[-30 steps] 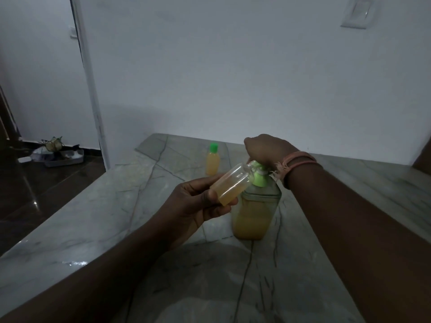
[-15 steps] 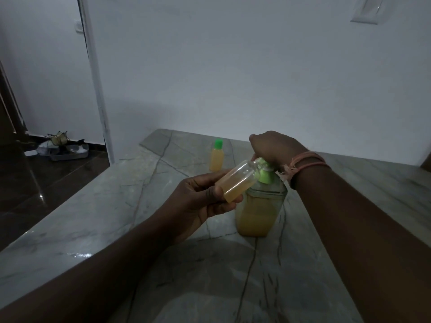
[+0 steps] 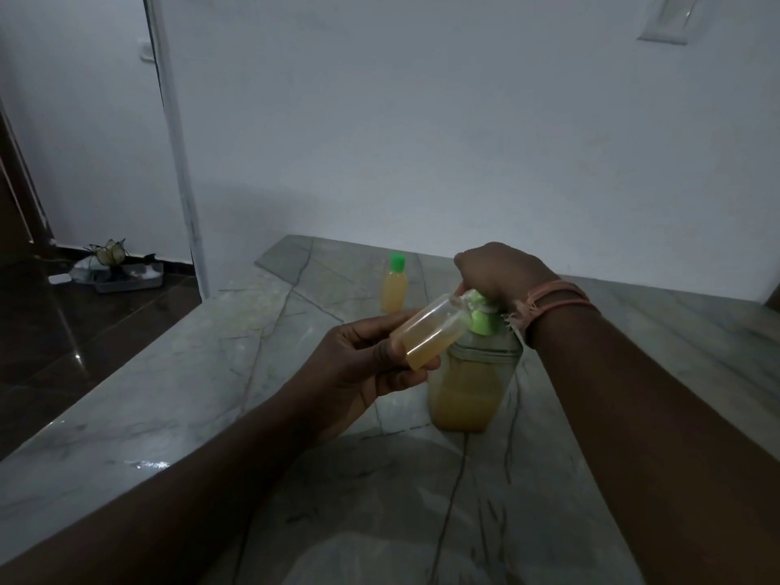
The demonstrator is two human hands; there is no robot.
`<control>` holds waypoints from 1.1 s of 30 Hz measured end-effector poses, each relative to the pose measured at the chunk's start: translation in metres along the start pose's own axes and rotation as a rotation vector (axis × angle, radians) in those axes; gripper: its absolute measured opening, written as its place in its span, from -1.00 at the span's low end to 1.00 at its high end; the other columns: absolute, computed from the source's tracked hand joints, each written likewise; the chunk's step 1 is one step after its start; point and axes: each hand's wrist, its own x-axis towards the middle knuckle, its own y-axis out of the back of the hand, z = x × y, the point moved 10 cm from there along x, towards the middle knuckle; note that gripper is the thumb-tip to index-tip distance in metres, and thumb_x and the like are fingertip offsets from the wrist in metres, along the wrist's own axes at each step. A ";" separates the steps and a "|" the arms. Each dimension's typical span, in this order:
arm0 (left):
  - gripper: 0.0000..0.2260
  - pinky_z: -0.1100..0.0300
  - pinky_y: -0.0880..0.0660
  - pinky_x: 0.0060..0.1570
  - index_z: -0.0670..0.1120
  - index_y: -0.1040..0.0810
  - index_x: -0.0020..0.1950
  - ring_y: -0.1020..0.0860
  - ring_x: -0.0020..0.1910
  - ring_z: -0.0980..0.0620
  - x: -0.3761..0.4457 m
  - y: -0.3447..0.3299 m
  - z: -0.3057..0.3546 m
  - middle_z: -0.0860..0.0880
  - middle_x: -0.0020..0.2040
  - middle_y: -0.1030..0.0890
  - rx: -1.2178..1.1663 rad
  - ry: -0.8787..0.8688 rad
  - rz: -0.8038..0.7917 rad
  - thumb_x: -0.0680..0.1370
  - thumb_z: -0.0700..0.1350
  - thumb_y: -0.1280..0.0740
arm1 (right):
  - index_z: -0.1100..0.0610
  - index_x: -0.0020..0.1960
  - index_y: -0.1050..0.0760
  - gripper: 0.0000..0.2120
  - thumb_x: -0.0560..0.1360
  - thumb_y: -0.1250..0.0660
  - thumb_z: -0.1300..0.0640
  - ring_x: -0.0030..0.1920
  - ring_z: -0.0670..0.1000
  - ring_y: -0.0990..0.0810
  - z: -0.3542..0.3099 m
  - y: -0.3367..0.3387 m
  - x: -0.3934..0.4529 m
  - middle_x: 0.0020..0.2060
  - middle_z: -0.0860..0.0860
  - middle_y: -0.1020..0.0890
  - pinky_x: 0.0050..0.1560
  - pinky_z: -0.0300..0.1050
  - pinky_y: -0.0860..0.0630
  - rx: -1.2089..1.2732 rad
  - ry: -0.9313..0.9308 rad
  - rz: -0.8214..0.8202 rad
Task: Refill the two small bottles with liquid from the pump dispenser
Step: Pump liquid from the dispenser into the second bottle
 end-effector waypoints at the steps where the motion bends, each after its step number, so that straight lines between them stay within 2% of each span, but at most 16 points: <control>1: -0.49 0.18 -0.63 0.00 -0.06 -0.63 0.31 -0.66 0.13 -0.14 0.000 0.000 0.000 -0.20 0.16 -0.67 -0.003 0.000 0.001 0.39 0.03 -0.58 | 0.35 0.12 -0.51 -0.71 0.57 -0.05 0.33 0.10 0.16 -0.54 0.000 0.000 -0.002 0.14 0.19 -0.58 -0.04 -0.11 -0.39 -0.005 -0.003 -0.003; 5: -0.48 0.17 -0.63 0.01 -0.05 -0.64 0.30 -0.66 0.13 -0.13 -0.001 -0.001 0.000 -0.20 0.17 -0.67 0.003 0.006 0.008 0.38 0.04 -0.60 | 0.36 0.09 -0.46 -0.79 0.57 -0.08 0.33 0.07 0.15 -0.52 -0.004 0.004 -0.010 0.15 0.23 -0.55 -0.14 -0.16 -0.32 0.015 -0.003 -0.002; 8: -0.48 0.16 -0.63 0.03 -0.04 -0.64 0.30 -0.66 0.14 -0.15 -0.001 -0.002 0.001 -0.20 0.18 -0.66 -0.004 0.007 0.012 0.37 0.04 -0.60 | 0.39 0.12 -0.50 -0.68 0.59 -0.04 0.25 -0.09 0.10 -0.46 -0.007 0.008 -0.009 0.13 0.23 -0.57 -0.27 -0.15 -0.28 0.026 -0.002 -0.026; 12: -0.47 0.15 -0.62 0.03 -0.07 -0.61 0.33 -0.65 0.15 -0.15 0.001 0.000 0.001 -0.21 0.19 -0.66 0.005 0.001 -0.003 0.40 0.03 -0.58 | 0.33 0.16 -0.50 -0.69 0.58 -0.04 0.28 0.03 0.16 -0.52 -0.001 0.010 -0.005 0.14 0.24 -0.56 -0.03 -0.09 -0.39 0.128 -0.023 0.042; 16: -0.48 0.16 -0.62 0.02 -0.08 -0.60 0.34 -0.66 0.13 -0.12 0.001 0.000 -0.001 -0.20 0.16 -0.67 0.012 0.002 -0.011 0.41 0.02 -0.57 | 0.33 0.23 -0.49 -0.68 0.62 -0.04 0.26 -0.07 0.09 -0.40 0.004 0.001 -0.008 0.18 0.27 -0.54 -0.11 -0.10 -0.40 0.184 -0.077 -0.009; 18: -0.48 0.16 -0.62 0.01 -0.06 -0.61 0.33 -0.66 0.13 -0.12 0.000 -0.001 -0.001 -0.20 0.15 -0.67 0.020 0.003 -0.010 0.40 0.04 -0.57 | 0.34 0.13 -0.50 -0.69 0.61 -0.02 0.26 -0.07 0.11 -0.45 0.001 0.003 -0.010 0.12 0.23 -0.56 -0.11 -0.12 -0.41 0.174 -0.076 -0.010; 19: -0.48 0.16 -0.62 0.01 -0.06 -0.62 0.32 -0.66 0.13 -0.13 0.000 -0.001 0.000 -0.20 0.15 -0.67 0.024 0.001 -0.003 0.40 0.04 -0.58 | 0.31 0.02 -0.50 -0.70 0.61 -0.01 0.23 -0.11 0.11 -0.48 0.000 0.006 -0.009 0.01 0.19 -0.58 -0.12 -0.13 -0.40 0.148 -0.067 0.003; 21: -0.47 0.15 -0.62 0.02 -0.06 -0.62 0.32 -0.65 0.14 -0.15 -0.001 0.000 0.001 -0.22 0.17 -0.66 0.018 -0.002 0.008 0.39 0.04 -0.58 | 0.22 -0.16 -0.44 -0.66 0.62 0.01 0.12 -0.31 0.02 -0.40 0.000 0.011 -0.007 -0.20 0.10 -0.51 -0.30 -0.19 -0.32 0.105 -0.073 0.004; 22: -0.47 0.15 -0.62 0.02 -0.07 -0.61 0.33 -0.65 0.15 -0.15 -0.001 0.000 0.001 -0.22 0.17 -0.66 0.012 -0.003 0.009 0.40 0.03 -0.58 | 0.23 -0.13 -0.45 -0.64 0.63 0.02 0.08 -0.34 0.00 -0.36 0.000 0.011 -0.006 -0.18 0.10 -0.52 -0.32 -0.19 -0.29 0.105 -0.076 0.004; 23: -0.47 0.15 -0.62 0.02 -0.08 -0.61 0.33 -0.65 0.15 -0.15 0.000 0.000 0.001 -0.23 0.17 -0.66 0.007 -0.002 0.008 0.40 0.03 -0.58 | 0.27 -0.02 -0.48 -0.63 0.63 0.03 0.08 -0.29 0.02 -0.39 -0.001 0.010 -0.005 -0.07 0.14 -0.56 -0.26 -0.18 -0.31 0.107 -0.060 0.006; 25: -0.48 0.15 -0.62 0.02 -0.08 -0.61 0.33 -0.65 0.14 -0.15 0.000 0.000 0.001 -0.22 0.17 -0.66 0.010 -0.002 0.002 0.41 0.02 -0.58 | 0.32 0.19 -0.48 -0.63 0.64 0.01 0.15 -0.12 0.07 -0.42 0.002 0.006 -0.003 0.14 0.23 -0.55 -0.10 -0.14 -0.33 0.144 -0.056 0.009; 28: -0.50 0.16 -0.62 0.01 -0.06 -0.62 0.32 -0.66 0.14 -0.14 -0.001 0.000 0.000 -0.20 0.17 -0.67 0.016 -0.005 -0.004 0.41 0.02 -0.58 | 0.33 0.26 -0.47 -0.68 0.63 -0.05 0.23 -0.07 0.06 -0.38 0.005 -0.002 -0.004 0.19 0.27 -0.53 -0.02 -0.10 -0.39 0.205 -0.098 -0.022; 30: -0.49 0.16 -0.62 0.01 -0.06 -0.62 0.32 -0.66 0.14 -0.14 -0.001 0.000 0.000 -0.20 0.16 -0.67 0.018 -0.001 -0.003 0.40 0.03 -0.58 | 0.34 0.25 -0.47 -0.67 0.63 -0.05 0.22 -0.07 0.05 -0.39 0.003 -0.004 -0.005 0.18 0.27 -0.54 -0.01 -0.10 -0.44 0.192 -0.093 -0.054; 31: -0.48 0.16 -0.62 0.02 -0.06 -0.62 0.32 -0.66 0.14 -0.14 -0.001 -0.001 0.000 -0.20 0.17 -0.67 0.020 0.002 0.002 0.39 0.03 -0.58 | 0.34 0.24 -0.48 -0.66 0.63 -0.05 0.20 -0.11 0.06 -0.41 0.002 -0.004 -0.005 0.14 0.25 -0.56 -0.09 -0.13 -0.44 0.166 -0.076 -0.058; 33: -0.47 0.16 -0.62 0.02 -0.05 -0.62 0.32 -0.65 0.15 -0.15 -0.002 0.000 0.001 -0.20 0.18 -0.66 0.024 0.003 0.016 0.38 0.05 -0.59 | 0.34 0.16 -0.52 -0.63 0.61 -0.04 0.15 -0.29 0.06 -0.43 0.000 0.000 -0.004 -0.10 0.18 -0.59 -0.30 -0.19 -0.33 0.131 -0.060 -0.057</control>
